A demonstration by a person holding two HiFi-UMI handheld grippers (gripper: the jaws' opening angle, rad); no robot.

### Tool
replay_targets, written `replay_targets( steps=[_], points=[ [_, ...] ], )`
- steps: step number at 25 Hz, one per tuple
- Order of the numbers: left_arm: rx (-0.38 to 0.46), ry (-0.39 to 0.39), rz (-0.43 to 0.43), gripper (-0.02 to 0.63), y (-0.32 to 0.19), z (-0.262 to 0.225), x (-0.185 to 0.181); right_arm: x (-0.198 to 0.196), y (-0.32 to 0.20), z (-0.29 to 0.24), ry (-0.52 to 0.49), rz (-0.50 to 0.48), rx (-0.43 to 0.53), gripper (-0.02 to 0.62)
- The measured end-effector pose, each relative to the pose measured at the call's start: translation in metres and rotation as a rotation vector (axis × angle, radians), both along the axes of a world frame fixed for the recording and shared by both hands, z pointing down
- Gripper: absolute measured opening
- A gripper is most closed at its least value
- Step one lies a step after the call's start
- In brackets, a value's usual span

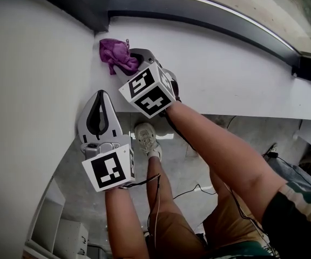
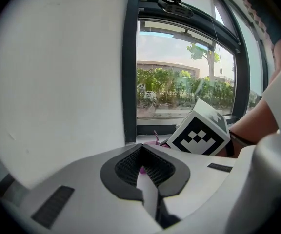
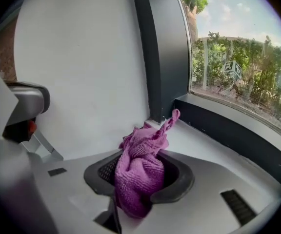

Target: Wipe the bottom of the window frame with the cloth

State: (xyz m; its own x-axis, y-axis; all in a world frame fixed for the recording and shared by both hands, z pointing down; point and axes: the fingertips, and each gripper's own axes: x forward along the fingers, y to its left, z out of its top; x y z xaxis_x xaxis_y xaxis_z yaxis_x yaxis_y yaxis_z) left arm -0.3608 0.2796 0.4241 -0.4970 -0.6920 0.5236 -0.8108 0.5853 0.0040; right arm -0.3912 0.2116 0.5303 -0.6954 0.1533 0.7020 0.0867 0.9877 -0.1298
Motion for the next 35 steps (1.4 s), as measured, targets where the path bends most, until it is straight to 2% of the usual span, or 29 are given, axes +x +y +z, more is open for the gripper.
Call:
replay_targets(
  steps=[9,16,35],
  points=[
    [-0.01,-0.004,0.011,0.005,-0.006,-0.001,0.002,0.012,-0.007,0.0,0.005,0.005,0.005,0.15],
    [-0.006,-0.013,0.06,0.005,-0.033,-0.007,0.017,0.05,-0.035,0.002,0.02,0.049,0.004,0.15],
    [0.005,-0.028,0.272,0.005,-0.171,-0.013,0.131,0.201,-0.165,0.006,0.061,0.234,0.02,0.15]
  ],
)
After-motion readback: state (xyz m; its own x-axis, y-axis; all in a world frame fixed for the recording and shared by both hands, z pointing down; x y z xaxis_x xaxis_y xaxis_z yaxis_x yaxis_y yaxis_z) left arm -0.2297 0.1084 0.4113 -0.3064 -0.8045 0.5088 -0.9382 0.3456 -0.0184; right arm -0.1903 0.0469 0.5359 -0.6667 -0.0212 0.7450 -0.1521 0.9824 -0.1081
